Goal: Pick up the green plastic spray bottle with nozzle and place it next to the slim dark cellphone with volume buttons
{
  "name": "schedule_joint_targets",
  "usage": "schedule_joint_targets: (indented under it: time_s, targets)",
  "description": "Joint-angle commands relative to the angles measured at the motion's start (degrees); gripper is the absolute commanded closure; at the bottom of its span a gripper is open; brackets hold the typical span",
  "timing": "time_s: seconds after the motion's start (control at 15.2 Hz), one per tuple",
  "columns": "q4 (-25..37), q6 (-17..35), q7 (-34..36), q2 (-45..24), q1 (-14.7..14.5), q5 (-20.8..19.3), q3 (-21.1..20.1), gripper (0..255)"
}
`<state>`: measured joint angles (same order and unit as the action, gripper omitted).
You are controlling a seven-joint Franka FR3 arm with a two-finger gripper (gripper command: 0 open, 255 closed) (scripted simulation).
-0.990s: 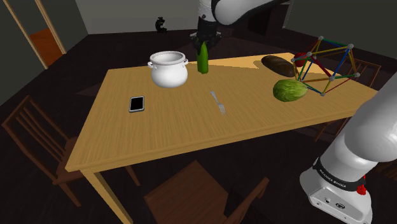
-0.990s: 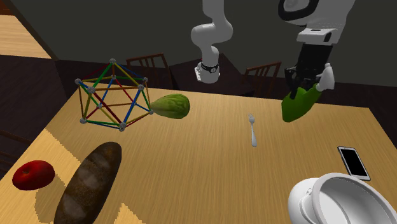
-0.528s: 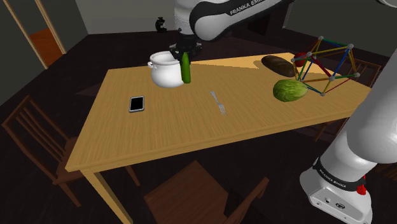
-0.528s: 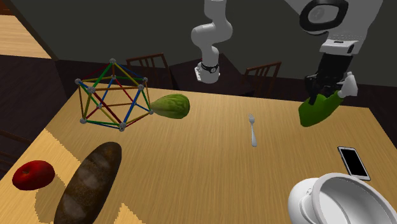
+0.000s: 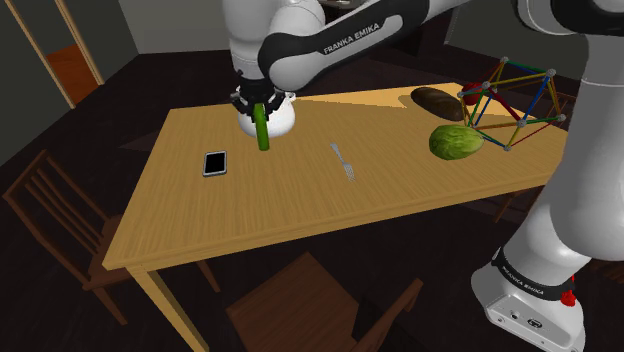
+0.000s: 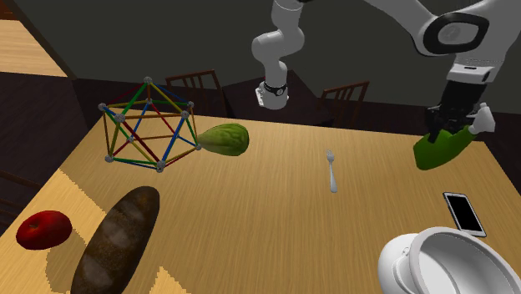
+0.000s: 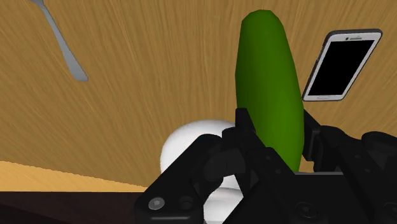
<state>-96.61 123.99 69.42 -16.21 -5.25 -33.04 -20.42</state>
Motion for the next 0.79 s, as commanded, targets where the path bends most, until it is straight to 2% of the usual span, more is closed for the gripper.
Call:
schedule_joint_targets:
  time_s: [0.0, 0.46, 0.73]
  targets:
    - [3.97, -1.64, 2.30, -3.60, -2.23, -1.67, -0.27, 255]
    - [21.02, -7.68, 7.25, -17.95, -10.91, -6.14, 0.23, 255]
    - [19.23, -5.46, 8.57, -18.66, -10.89, -6.89, 0.67, 255]
